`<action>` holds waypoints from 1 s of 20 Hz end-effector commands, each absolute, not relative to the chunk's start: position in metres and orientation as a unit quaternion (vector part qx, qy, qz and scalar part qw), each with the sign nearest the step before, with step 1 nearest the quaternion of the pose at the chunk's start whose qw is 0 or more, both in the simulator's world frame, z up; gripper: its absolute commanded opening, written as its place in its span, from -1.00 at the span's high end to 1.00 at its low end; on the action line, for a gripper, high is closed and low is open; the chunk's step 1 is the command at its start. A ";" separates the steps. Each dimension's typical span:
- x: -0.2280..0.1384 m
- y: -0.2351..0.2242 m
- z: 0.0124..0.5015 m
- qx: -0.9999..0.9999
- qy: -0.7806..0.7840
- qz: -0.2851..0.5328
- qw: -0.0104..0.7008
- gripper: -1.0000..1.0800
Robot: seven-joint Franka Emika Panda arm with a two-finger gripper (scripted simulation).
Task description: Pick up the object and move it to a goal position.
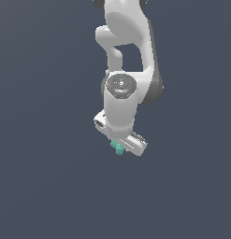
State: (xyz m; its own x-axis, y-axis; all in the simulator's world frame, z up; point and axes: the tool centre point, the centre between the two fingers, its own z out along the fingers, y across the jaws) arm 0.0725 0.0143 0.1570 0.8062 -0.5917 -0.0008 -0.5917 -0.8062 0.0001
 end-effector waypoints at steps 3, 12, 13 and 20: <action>0.067 0.020 0.210 -0.950 0.311 0.000 0.000 1.00; 0.062 0.030 0.296 -0.950 0.312 0.000 0.000 1.00; 0.061 0.031 0.302 -0.950 0.312 0.000 0.000 1.00; 0.061 0.034 0.329 -0.950 0.311 0.000 0.000 1.00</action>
State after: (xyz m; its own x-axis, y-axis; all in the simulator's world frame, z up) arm 0.0613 0.0339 0.3256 0.8063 -0.5915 0.0014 -0.5915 -0.8063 -0.0008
